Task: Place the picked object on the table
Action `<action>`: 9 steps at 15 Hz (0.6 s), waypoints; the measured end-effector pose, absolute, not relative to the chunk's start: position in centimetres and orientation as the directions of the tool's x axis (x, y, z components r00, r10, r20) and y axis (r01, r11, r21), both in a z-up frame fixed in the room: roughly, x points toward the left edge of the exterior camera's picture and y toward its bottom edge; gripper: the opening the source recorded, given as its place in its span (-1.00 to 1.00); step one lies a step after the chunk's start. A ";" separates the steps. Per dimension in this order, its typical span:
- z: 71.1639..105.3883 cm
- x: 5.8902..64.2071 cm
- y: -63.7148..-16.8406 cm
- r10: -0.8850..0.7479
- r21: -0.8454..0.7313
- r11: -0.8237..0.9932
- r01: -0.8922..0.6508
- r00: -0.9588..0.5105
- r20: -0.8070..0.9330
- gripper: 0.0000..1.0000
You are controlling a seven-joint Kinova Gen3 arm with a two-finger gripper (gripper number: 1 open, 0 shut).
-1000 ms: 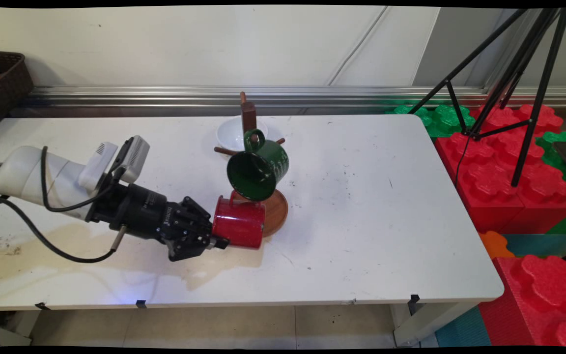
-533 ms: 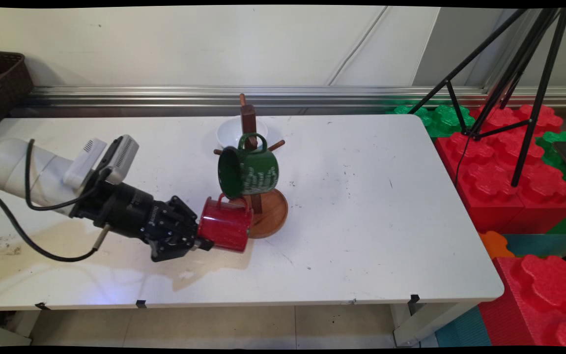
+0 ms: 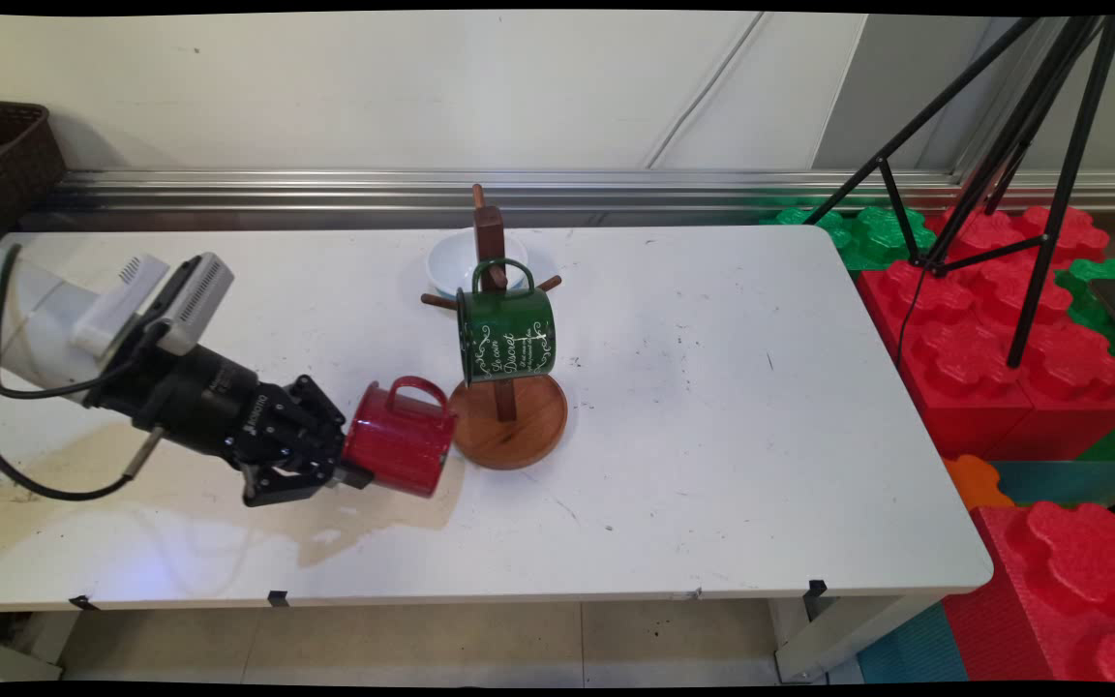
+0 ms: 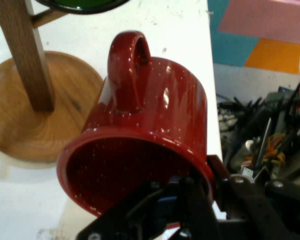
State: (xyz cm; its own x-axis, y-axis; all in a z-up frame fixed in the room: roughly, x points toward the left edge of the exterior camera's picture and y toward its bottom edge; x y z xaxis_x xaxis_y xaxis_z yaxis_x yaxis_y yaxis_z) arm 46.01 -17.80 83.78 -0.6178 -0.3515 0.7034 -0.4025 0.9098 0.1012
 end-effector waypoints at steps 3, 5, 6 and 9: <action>84.6 47.2 -17.7 -0.335 0.086 0.919 -0.384 -0.649 0.684 -1.00; 85.1 47.8 -17.7 -0.326 0.075 0.923 -0.377 -0.665 0.672 -1.00; 85.3 48.2 -17.7 -0.322 0.067 0.925 -0.375 -0.675 0.664 -1.00; 85.8 49.1 -18.0 -0.308 0.044 0.929 -0.368 -0.702 0.642 -1.00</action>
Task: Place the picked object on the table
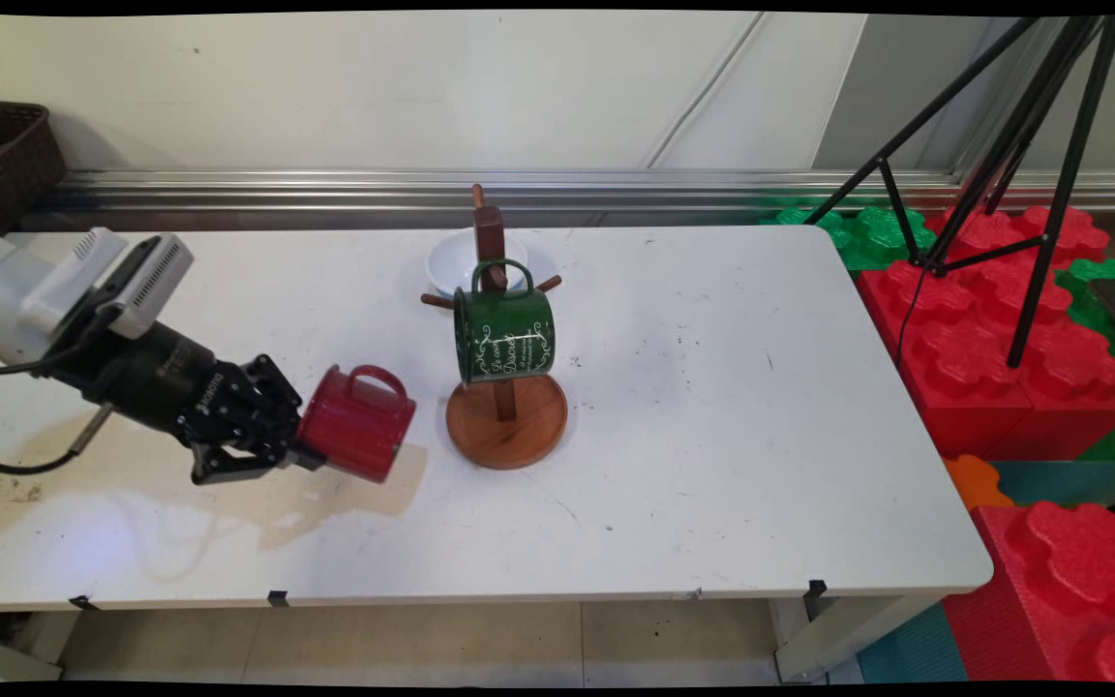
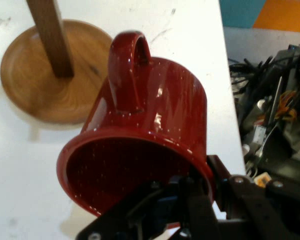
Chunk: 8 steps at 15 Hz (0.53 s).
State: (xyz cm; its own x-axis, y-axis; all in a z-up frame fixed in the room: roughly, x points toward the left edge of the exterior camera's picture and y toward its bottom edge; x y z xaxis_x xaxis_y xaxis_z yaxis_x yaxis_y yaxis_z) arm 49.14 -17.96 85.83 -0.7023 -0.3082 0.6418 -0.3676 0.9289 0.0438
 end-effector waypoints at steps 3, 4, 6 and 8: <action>86.5 50.6 -18.4 -0.289 0.005 0.933 -0.359 -0.744 0.603 -1.00; 86.7 51.0 -18.5 -0.283 -0.008 0.934 -0.356 -0.756 0.590 -1.00; 87.0 52.0 -18.8 -0.270 -0.038 0.936 -0.350 -0.783 0.560 -1.00; 87.2 53.0 -19.0 -0.259 -0.066 0.937 -0.344 -0.808 0.529 -1.00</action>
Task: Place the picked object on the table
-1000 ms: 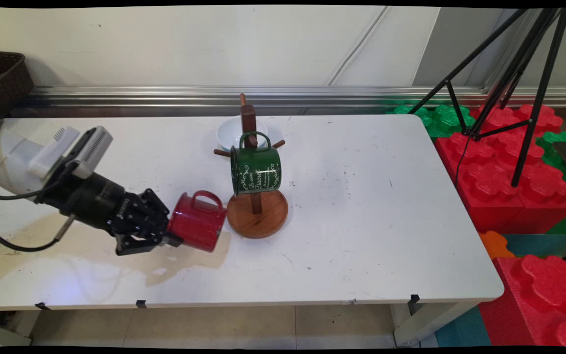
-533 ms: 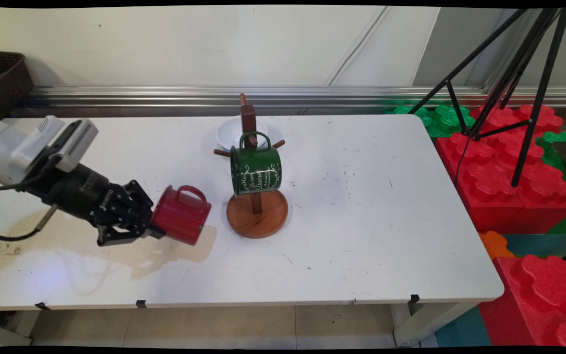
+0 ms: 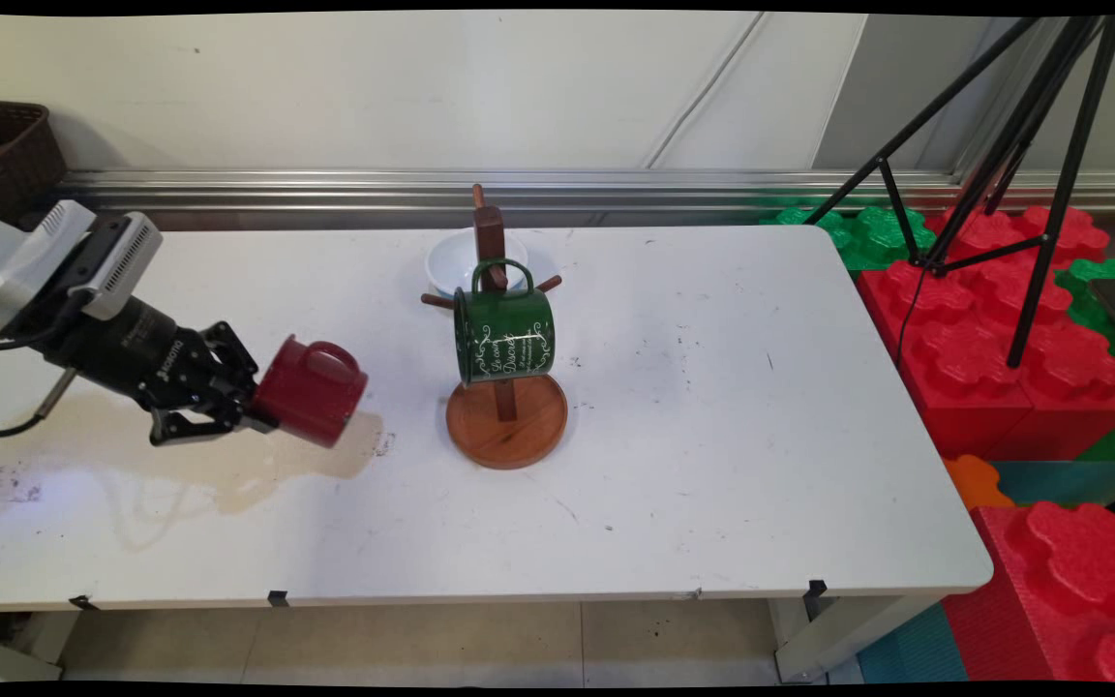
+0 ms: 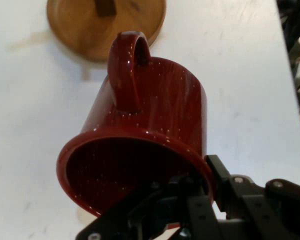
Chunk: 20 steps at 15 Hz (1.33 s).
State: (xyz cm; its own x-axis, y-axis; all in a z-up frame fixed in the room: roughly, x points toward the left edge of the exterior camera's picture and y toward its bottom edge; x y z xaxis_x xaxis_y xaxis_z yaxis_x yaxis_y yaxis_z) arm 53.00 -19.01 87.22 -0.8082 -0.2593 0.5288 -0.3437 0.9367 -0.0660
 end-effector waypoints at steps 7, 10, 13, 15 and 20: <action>87.2 55.4 -20.0 -0.236 -0.155 0.931 -0.329 -0.871 0.430 -1.00; 86.9 56.0 -20.6 -0.225 -0.188 0.930 -0.317 -0.892 0.393 -1.00; 86.3 56.6 -21.0 -0.203 -0.215 0.932 -0.290 -0.914 0.351 -1.00; 85.8 56.9 -21.0 -0.187 -0.228 0.936 -0.267 -0.929 0.319 -1.00; 84.6 57.5 -21.2 -0.155 -0.250 0.943 -0.221 -0.953 0.260 -1.00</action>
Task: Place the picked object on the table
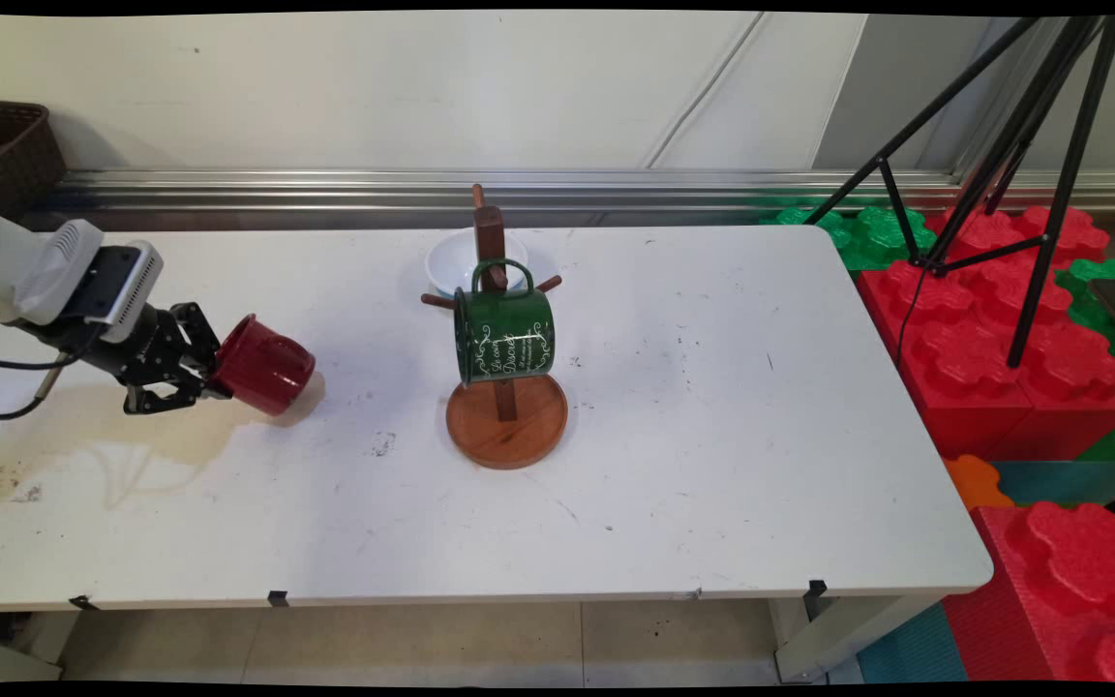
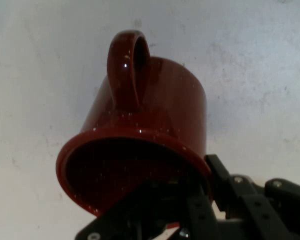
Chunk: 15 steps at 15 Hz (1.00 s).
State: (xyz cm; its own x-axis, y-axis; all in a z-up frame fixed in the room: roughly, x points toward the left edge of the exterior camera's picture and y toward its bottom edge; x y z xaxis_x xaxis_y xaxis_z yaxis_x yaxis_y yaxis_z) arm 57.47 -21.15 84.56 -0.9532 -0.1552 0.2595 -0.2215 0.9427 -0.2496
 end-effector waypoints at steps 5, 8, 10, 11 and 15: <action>83.7 57.3 -21.4 -0.121 -0.272 0.945 -0.180 -0.968 0.222 -1.00; 83.3 57.1 -21.4 -0.107 -0.280 0.946 -0.165 -0.971 0.212 -1.00; 83.2 57.0 -21.6 -0.098 -0.286 0.945 -0.156 -0.973 0.209 1.00; 83.1 56.9 -21.8 -0.091 -0.288 0.946 -0.150 -0.974 0.209 1.00; 83.0 56.7 -21.9 -0.087 -0.293 0.945 -0.148 -0.974 0.210 1.00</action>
State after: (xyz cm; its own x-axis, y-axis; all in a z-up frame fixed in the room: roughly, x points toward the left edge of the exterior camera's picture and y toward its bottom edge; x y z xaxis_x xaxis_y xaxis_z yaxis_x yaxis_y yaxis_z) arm 56.72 -21.86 83.01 -0.9738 -0.0871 0.2101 -0.1477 0.9447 -0.2929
